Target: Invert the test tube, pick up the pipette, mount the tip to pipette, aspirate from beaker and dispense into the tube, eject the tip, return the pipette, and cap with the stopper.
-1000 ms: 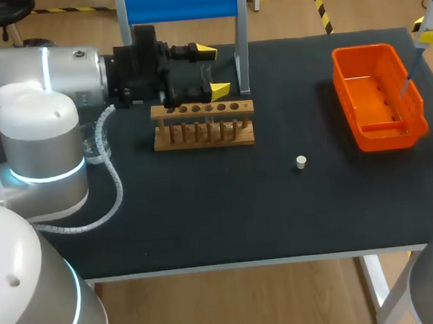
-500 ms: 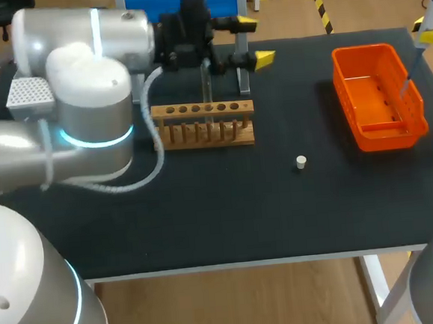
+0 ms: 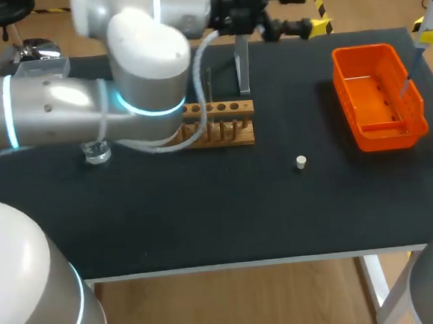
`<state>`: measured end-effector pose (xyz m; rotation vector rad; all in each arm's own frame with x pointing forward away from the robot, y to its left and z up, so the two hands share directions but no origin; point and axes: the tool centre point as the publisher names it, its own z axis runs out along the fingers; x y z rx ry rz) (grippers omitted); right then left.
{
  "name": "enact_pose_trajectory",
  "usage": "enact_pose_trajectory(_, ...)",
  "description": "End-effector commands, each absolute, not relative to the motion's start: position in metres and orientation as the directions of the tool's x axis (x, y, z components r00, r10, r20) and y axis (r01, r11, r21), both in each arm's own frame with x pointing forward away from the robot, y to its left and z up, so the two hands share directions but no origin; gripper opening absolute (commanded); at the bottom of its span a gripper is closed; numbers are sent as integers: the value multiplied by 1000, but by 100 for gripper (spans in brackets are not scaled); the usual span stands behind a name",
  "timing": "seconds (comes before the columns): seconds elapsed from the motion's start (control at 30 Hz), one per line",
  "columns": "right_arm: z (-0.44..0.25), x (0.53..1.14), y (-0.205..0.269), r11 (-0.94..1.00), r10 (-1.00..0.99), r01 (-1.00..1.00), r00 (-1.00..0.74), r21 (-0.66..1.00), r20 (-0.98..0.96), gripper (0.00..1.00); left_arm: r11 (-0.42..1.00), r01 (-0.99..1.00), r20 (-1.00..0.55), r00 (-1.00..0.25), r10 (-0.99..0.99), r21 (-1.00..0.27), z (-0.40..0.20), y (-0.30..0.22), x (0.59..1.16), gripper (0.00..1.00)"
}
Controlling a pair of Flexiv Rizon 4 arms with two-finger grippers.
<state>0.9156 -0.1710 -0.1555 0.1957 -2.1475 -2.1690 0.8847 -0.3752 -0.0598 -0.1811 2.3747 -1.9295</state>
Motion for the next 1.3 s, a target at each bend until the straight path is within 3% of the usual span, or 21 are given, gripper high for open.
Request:
enact_pose_trajectory(0.03,-155,916,-171,-10,-149,-32,-988,999,-33,0,227,-40,10,-991,-135,-973,-58,-432,897,100)
enact_pose_trajectory(0.37,-155,916,-171,-10,-149,-32,-988,999,-33,0,224,-23,4,-996,-87,-974,-50,-456,901,100)
enact_pose_trajectory(0.4,-155,916,-171,-10,-149,-32,-988,999,-33,0,224,-23,4,-996,-87,-974,-50,-456,901,92)
enact_pose_trajectory(0.43,-155,916,-171,-10,-149,-32,-988,999,-33,0,224,-23,4,-996,-87,-974,-50,-456,901,73)
enact_pose_trajectory(0.47,-155,916,-171,-10,-149,-32,-988,999,-33,0,224,-23,4,-996,-87,-974,-50,-456,901,42)
enact_pose_trajectory(0.5,-155,916,-171,-10,-149,-32,-988,999,-33,0,224,-23,4,-996,-87,-974,-50,-456,901,0)
enact_pose_trajectory(1.3,-155,916,-171,-10,-149,-32,-988,999,-33,0,218,-27,10,-997,-77,-975,-51,-475,905,0)
